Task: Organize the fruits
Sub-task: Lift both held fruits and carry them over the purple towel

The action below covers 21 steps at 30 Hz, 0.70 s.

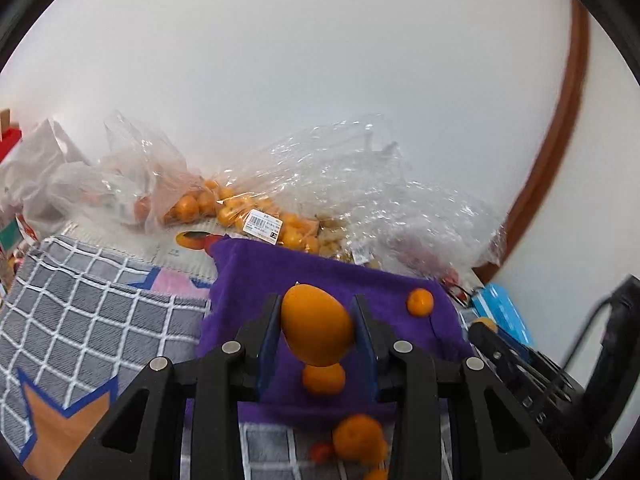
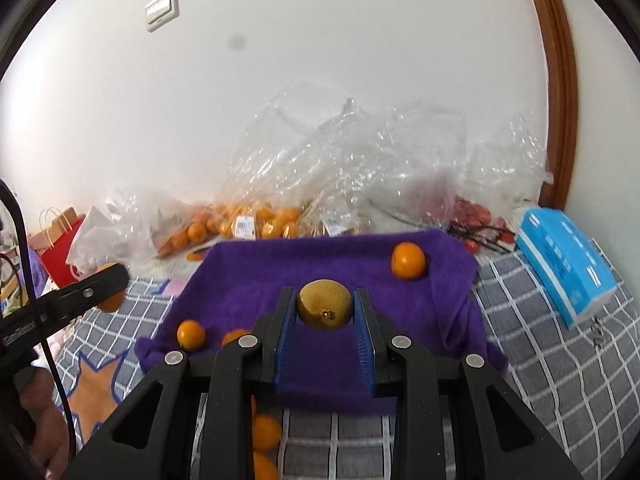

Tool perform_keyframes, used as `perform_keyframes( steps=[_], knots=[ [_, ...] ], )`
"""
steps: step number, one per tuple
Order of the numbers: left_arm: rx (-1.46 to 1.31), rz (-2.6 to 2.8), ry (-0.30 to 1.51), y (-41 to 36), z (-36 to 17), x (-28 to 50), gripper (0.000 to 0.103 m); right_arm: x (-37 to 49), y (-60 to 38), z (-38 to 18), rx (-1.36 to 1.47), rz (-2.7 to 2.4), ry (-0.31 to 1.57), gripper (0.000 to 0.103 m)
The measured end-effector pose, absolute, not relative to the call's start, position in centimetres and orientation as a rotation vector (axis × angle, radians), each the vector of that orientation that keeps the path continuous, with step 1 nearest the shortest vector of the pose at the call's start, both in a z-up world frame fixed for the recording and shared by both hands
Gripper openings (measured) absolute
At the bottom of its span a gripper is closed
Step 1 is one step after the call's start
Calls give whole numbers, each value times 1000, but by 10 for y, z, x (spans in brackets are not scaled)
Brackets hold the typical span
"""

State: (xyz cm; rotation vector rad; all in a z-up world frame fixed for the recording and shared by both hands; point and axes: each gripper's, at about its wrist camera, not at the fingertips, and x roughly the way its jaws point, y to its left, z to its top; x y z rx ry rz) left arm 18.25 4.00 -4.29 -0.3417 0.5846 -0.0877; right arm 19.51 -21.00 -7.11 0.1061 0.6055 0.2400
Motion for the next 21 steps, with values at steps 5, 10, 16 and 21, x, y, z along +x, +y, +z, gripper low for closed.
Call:
perform_keyframes(
  steps=[5, 10, 16, 21],
  knots=[
    [-362, -70, 591, 44, -65, 196, 33, 214, -210, -79, 120, 240, 600, 29],
    [-354, -53, 605, 45, -82, 196, 33, 228, -220, -106, 155, 232, 684, 29],
    [-363, -76, 639, 43, -97, 202, 33, 232, -242, -116, 195, 166, 692, 29],
    [-363, -86, 662, 40, -105, 205, 33, 233, -251, -116, 196, 137, 676, 29]
  ],
)
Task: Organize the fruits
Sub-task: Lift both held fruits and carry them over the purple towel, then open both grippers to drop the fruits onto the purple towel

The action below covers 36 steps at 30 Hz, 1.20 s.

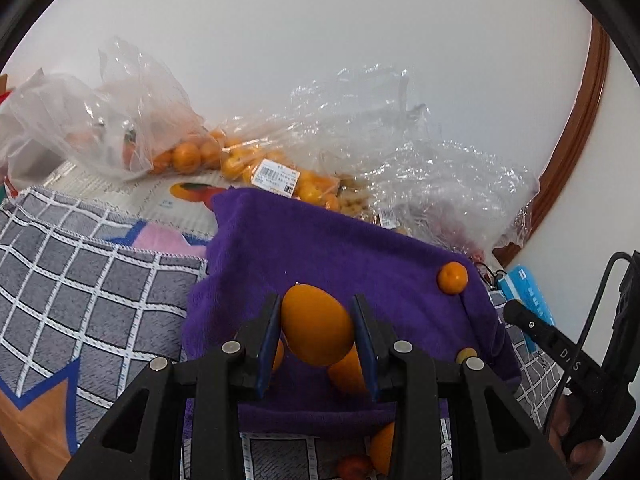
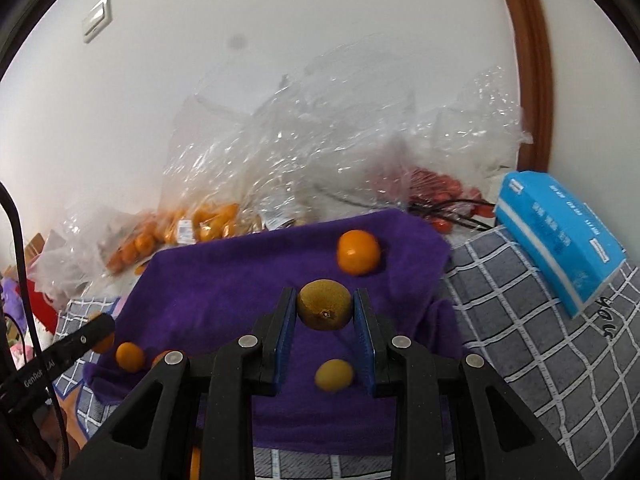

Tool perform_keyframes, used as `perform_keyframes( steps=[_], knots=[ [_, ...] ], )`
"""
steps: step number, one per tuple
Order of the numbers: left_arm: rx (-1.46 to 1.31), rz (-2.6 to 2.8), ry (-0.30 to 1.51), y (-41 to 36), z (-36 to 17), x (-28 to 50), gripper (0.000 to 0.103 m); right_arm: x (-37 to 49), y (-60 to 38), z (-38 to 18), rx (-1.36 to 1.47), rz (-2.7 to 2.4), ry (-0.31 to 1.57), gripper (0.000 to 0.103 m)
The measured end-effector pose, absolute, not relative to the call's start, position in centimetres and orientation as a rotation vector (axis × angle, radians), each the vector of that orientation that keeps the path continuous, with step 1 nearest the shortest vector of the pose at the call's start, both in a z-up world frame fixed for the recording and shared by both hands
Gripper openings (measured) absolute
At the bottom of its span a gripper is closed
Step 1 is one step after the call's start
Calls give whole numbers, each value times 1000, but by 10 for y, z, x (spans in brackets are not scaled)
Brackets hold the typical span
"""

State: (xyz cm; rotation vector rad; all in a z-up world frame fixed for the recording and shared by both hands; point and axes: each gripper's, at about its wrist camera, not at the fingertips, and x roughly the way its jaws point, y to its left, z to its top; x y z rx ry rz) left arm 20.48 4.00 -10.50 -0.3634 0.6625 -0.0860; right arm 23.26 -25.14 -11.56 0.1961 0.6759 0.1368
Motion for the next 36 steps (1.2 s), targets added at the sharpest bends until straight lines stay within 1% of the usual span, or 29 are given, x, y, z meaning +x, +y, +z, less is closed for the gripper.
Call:
perform_keyframes(
  steps=[14, 21, 30, 36],
  knots=[
    [-414, -80, 660, 54, -110, 210, 33, 225, -264, -104, 185, 112, 634, 29],
    [-447, -78, 654, 61, -113, 210, 33, 236, -278, -123, 246, 114, 722, 29],
    [-474, -137, 672, 58, -117, 213, 33, 248, -274, -148, 217, 90, 815, 29],
    [-443, -173, 697, 47, -124, 216, 33, 254, -268, -160, 194, 88, 856, 29]
  ],
)
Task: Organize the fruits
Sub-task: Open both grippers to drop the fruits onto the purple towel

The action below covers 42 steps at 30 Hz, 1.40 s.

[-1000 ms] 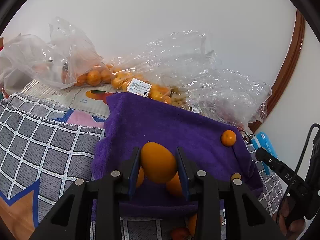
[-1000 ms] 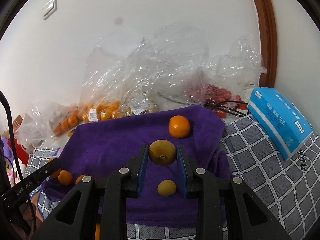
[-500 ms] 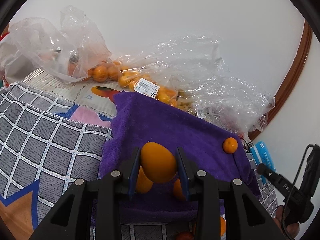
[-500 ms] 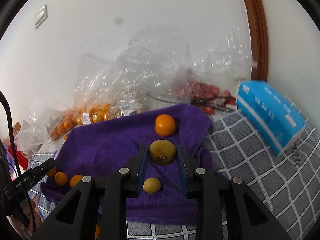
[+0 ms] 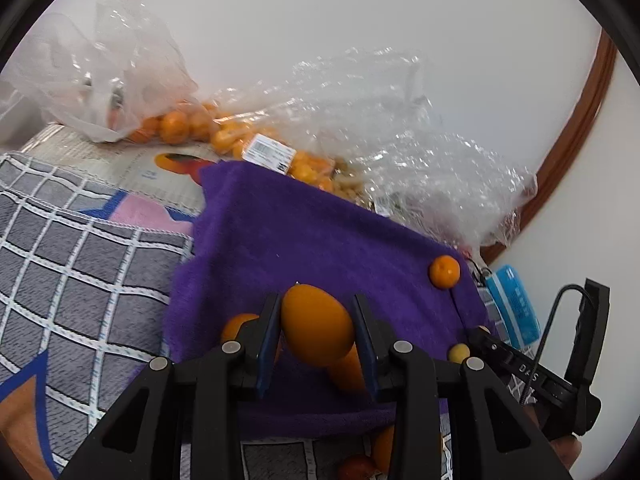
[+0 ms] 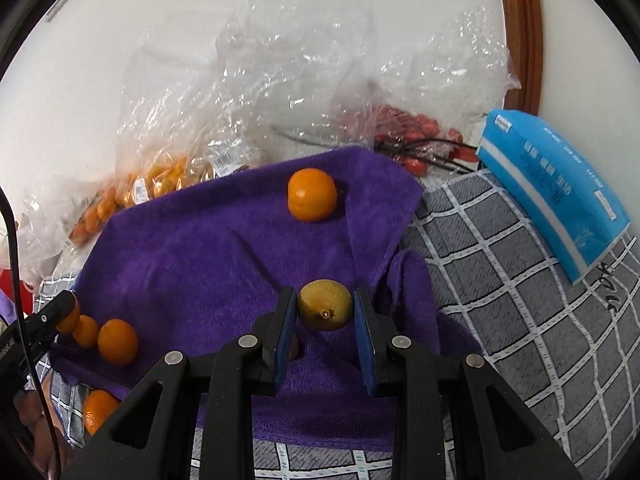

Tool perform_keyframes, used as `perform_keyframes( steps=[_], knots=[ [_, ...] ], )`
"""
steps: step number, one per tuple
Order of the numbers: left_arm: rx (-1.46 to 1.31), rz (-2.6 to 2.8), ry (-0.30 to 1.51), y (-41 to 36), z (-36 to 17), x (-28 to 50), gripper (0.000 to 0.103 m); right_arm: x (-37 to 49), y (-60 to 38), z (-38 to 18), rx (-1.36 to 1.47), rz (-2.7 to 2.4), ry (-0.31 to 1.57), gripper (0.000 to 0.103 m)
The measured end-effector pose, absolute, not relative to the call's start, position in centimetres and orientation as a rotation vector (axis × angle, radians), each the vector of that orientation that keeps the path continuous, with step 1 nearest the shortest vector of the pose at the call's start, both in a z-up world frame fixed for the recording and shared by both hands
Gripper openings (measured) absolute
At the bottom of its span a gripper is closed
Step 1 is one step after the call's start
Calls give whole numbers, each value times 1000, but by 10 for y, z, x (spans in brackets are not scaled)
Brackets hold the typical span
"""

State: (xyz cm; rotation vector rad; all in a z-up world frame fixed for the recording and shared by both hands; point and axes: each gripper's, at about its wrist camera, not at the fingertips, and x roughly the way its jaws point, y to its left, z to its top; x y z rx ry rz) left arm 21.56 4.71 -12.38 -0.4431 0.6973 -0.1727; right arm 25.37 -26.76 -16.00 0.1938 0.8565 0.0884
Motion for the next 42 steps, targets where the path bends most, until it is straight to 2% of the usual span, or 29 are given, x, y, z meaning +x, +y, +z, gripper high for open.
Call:
perform_keyframes(
  steps=[10, 12, 14, 16, 22, 26, 37, 42],
  knots=[
    [-385, -191, 695, 38, -125, 216, 33, 254, -265, -161, 184, 82, 850, 29],
    [-360, -182, 701, 34, -126, 217, 33, 253, -266, -158, 188, 91, 835, 32],
    [-346, -176, 698, 32, -126, 217, 33, 250, -265, -155, 184, 92, 811, 41],
    [-347, -177, 695, 32, -126, 216, 33, 247, -264, -150, 176, 87, 784, 45],
    [-362, -157, 677, 37, -122, 212, 37, 242, -262, -143, 175, 91, 748, 49],
    [-350, -131, 642, 37, -117, 207, 51, 240, -259, -139, 142, 74, 735, 50],
    [-304, -112, 572, 35, -95, 194, 52, 233, -252, -130, 116, 58, 720, 50],
    [-317, -156, 612, 34, -77, 189, 52, 225, -246, -109, 151, 105, 764, 50]
  ],
)
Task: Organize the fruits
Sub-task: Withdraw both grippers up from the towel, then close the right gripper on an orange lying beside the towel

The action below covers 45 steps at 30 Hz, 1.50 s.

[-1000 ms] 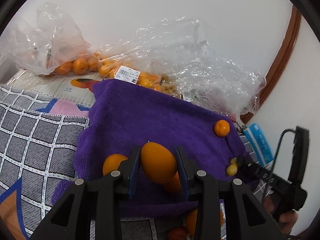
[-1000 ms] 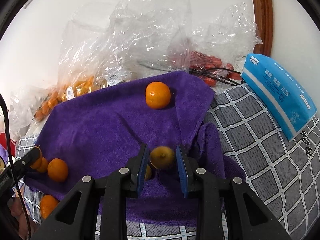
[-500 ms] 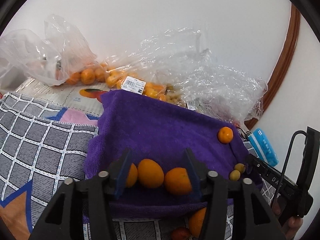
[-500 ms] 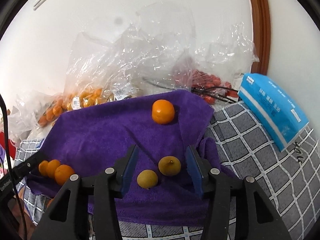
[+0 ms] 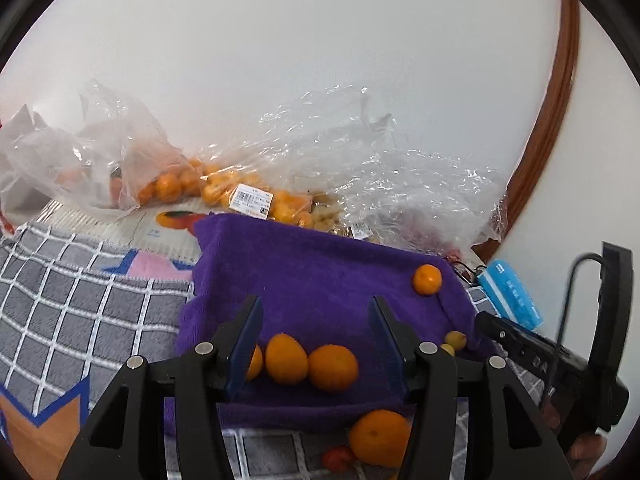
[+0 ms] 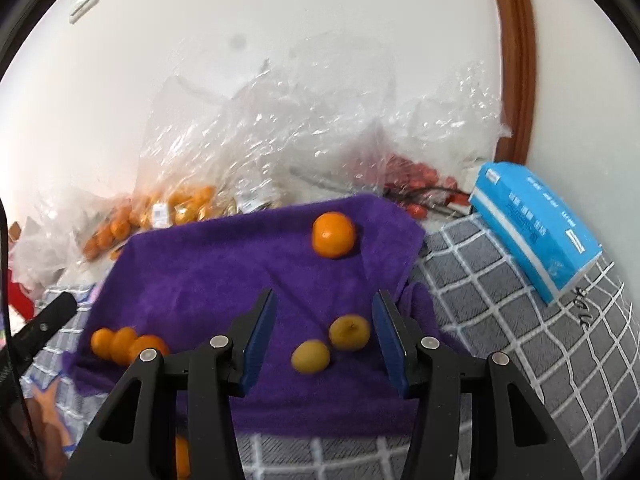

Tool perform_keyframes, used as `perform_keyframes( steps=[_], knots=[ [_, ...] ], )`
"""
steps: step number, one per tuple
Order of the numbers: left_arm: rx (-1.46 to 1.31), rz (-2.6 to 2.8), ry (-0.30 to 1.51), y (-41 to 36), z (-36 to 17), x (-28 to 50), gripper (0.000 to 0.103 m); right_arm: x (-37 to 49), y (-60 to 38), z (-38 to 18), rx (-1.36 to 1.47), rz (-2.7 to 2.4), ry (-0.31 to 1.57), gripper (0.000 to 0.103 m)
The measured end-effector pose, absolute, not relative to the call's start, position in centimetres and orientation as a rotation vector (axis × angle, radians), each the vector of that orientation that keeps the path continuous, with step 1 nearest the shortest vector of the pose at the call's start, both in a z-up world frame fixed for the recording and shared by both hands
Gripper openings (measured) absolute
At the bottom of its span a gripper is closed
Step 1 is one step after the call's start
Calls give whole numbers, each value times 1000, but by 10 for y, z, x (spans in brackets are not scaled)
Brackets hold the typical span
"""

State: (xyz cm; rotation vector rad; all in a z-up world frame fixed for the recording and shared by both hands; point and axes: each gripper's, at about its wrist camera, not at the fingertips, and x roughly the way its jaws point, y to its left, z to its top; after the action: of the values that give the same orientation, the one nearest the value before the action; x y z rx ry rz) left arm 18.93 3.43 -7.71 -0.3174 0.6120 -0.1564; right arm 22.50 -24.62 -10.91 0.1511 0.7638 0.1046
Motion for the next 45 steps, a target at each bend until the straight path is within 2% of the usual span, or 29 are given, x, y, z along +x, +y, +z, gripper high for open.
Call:
perform_keyframes(
  steps=[5, 14, 28, 32, 35, 38, 41, 45],
  knots=[
    [-389, -151, 647, 46, -76, 163, 52, 191, -238, -93, 110, 101, 714, 50],
    [-253, -107, 691, 57, -94, 115, 52, 137, -231, -95, 133, 120, 675, 50],
    [-247, -88, 792, 89, -127, 102, 52, 112, -198, -135, 109, 210, 819, 50],
    [-285, -82, 793, 98, -139, 101, 52, 110, -184, -145, 91, 229, 836, 43],
    [-324, -111, 842, 99, -147, 103, 52, 109, -176, -148, 86, 260, 847, 42],
    [-325, -108, 829, 98, -147, 103, 58, 108, -166, -151, 69, 302, 851, 42],
    [-345, -96, 816, 101, -147, 101, 58, 113, -159, -159, 37, 292, 865, 41],
    [-360, -58, 827, 104, -151, 103, 58, 120, -154, -171, 31, 286, 909, 34]
  ],
)
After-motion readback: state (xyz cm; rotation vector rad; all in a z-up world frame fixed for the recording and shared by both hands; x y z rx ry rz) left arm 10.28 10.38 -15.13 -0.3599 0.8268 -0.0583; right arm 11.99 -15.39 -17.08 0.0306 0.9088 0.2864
